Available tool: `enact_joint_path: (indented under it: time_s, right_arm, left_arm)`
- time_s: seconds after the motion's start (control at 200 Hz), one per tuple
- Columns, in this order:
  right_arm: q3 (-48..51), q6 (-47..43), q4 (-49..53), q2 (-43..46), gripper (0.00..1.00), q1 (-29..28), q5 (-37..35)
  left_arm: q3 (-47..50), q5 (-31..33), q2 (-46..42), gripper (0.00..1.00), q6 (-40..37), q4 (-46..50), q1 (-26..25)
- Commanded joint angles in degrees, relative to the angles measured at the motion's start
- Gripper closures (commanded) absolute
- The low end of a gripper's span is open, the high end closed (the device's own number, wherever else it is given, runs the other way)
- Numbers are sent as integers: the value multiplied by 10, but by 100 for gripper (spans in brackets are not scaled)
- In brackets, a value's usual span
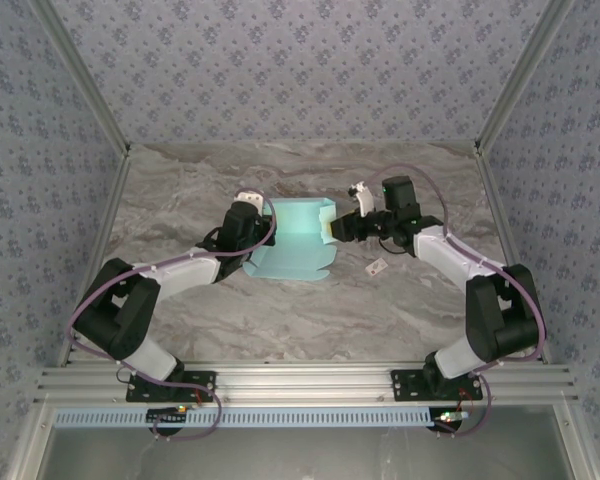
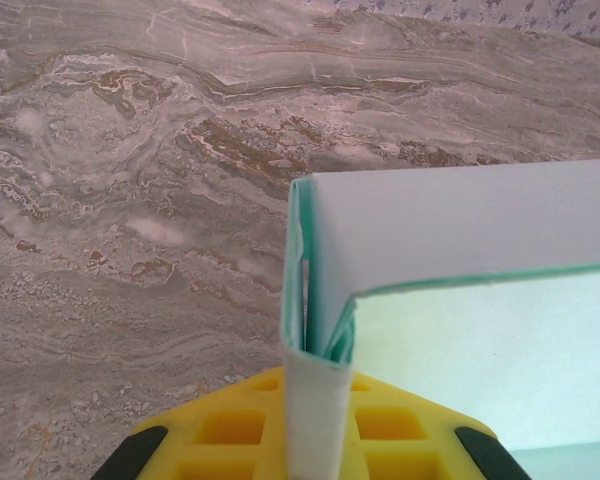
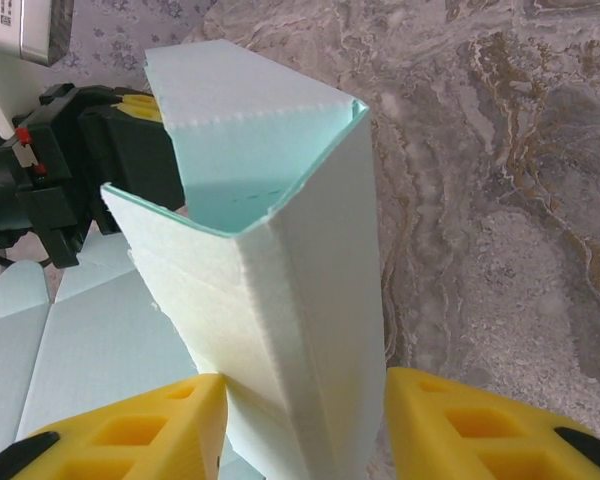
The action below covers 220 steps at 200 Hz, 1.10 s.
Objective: Fold the paper box
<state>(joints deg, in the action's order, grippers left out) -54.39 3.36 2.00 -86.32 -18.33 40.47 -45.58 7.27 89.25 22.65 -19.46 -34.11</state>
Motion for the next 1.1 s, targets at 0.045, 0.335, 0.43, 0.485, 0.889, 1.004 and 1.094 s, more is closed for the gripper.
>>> enact_joint_path:
  time_s: [0.045, 0.335, 0.43, 0.485, 0.889, 1.004, 1.094]
  right_arm:
    - [-24, -3, -7, -6, 54, -17, -54]
    - [-23, 18, -6, 9, 56, -61, -188]
    - [-24, 22, -8, 14, 57, -81, -236]
    - [-28, 24, -5, 15, 57, -93, -269]
    - [-98, 73, 80, -26, 66, -166, -533]
    - [-113, 86, 107, -38, 75, -177, -596]
    - [-120, 101, 125, -45, 82, -183, -643]
  left_arm:
    - [-27, -24, -1, 88, 4, -13, -7]
    - [-29, -26, -2, 88, 2, -10, -9]
    - [-30, -26, -1, 88, 1, -10, -10]
    - [-31, -26, -1, 88, 1, -10, -11]
    - [-34, -26, 1, 88, 0, -8, -16]
    - [-34, -24, 2, 88, -1, -8, -17]
    - [-34, -23, 3, 88, -1, -8, -17]
